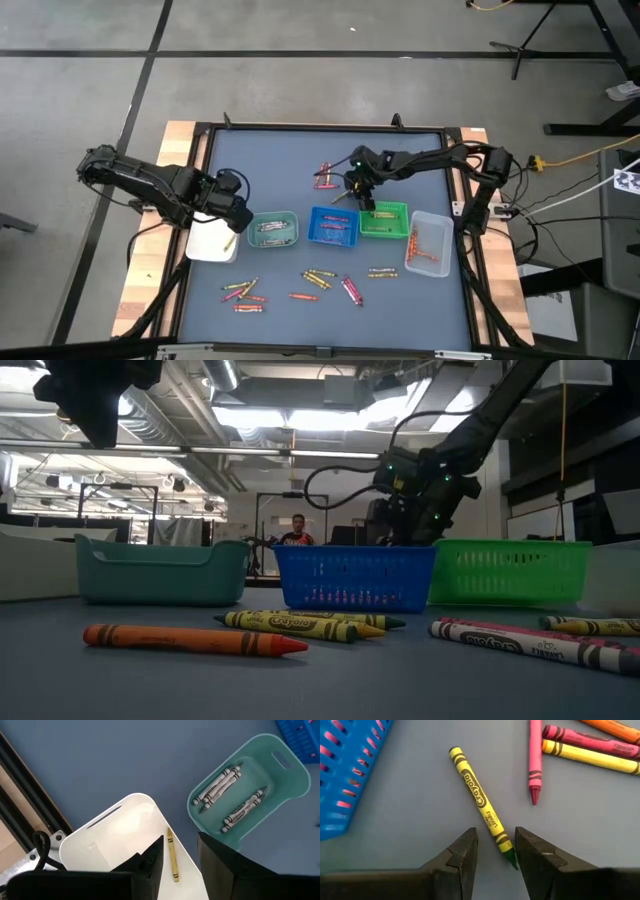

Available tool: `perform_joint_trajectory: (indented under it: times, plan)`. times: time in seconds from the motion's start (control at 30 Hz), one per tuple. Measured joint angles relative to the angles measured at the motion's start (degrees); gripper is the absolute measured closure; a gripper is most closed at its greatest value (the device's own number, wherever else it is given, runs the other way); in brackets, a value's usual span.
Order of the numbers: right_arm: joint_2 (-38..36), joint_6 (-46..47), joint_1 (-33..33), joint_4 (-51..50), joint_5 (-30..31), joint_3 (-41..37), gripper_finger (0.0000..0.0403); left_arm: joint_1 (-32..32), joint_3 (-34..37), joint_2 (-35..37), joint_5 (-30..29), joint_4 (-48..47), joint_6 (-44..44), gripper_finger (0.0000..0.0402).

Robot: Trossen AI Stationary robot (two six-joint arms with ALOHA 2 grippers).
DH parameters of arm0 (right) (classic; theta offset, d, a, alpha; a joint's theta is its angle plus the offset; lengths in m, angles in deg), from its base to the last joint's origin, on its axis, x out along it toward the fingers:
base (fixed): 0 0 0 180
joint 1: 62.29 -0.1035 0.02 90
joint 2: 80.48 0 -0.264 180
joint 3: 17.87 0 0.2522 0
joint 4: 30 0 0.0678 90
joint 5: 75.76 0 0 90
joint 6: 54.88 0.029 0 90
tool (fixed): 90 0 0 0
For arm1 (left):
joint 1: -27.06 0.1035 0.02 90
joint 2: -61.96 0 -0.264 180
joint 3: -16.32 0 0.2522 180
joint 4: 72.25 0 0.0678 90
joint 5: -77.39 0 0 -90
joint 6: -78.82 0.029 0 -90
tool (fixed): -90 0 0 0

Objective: Sort crayons
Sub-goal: Put the green crayon into the green bin

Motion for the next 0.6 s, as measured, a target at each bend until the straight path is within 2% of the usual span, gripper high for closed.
perform_joint_trajectory:
  times: [0.3,0.6]
  plan:
    - [0.09,0.0,-0.02,-0.13,-0.08,0.0,0.0272,0.0,0.0,0.0,-0.08,0.29,-0.01,0.0299]
    - [0.11,-0.02,-0.02,-0.31,-0.04,-0.07,0.0338,0.0,0.0,0.0,-0.12,0.29,-0.01,0.0299]
